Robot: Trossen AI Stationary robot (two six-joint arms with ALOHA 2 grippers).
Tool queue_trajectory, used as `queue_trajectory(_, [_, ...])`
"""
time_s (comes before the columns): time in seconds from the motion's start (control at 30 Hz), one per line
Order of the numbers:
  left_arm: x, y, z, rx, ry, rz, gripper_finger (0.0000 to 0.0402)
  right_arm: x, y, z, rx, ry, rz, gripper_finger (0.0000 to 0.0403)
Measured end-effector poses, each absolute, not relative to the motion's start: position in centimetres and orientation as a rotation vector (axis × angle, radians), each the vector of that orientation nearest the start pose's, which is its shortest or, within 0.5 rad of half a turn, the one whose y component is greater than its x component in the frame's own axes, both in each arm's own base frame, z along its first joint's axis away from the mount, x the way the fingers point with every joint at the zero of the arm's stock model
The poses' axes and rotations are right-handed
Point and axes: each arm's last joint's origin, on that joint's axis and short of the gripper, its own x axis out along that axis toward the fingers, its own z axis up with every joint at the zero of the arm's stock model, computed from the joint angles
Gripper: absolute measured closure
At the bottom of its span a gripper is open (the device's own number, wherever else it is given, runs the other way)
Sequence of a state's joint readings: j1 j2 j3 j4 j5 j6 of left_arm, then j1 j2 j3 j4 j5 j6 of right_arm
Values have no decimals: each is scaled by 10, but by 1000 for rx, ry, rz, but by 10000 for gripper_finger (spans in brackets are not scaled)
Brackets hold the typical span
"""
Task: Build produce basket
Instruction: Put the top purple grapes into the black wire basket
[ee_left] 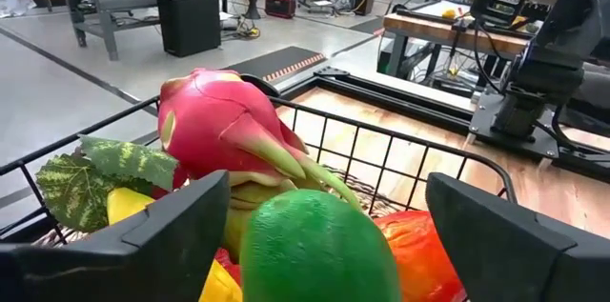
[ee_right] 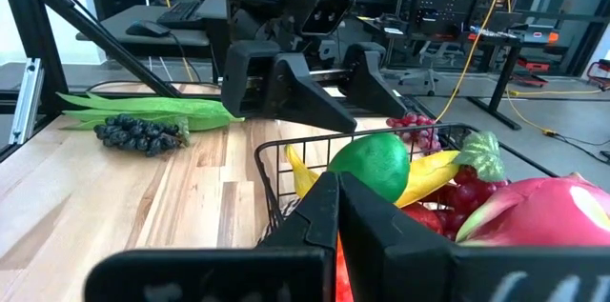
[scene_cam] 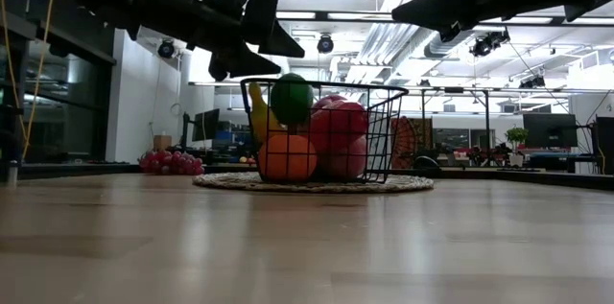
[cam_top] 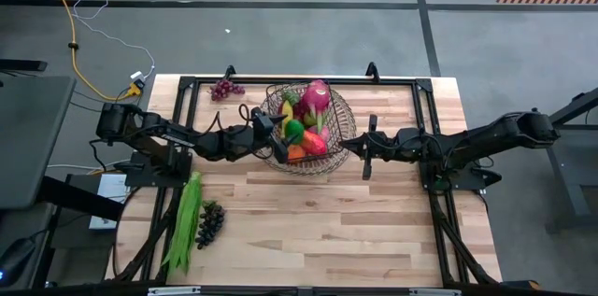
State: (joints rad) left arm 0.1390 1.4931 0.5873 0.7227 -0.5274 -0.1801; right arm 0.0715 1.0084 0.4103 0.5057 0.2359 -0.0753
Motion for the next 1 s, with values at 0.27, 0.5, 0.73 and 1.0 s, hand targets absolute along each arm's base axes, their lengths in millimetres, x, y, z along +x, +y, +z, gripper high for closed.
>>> queue_trajectory(0.27, [280,50,204,-78,124,635,35,211,8,230,-89,98,-161,402])
queue_trajectory(0.5, [255,21,243,37,109,561,35,211,8,230,-91,98,-161,402])
queue_trajectory(0.73, [215,-11,268,90,39,499,35,211,8,230,-89,98,-161,402])
queue_trajectory(1.0, [170,-13,256,73,-72,376,35,211,8,230,-92,98,-161,402])
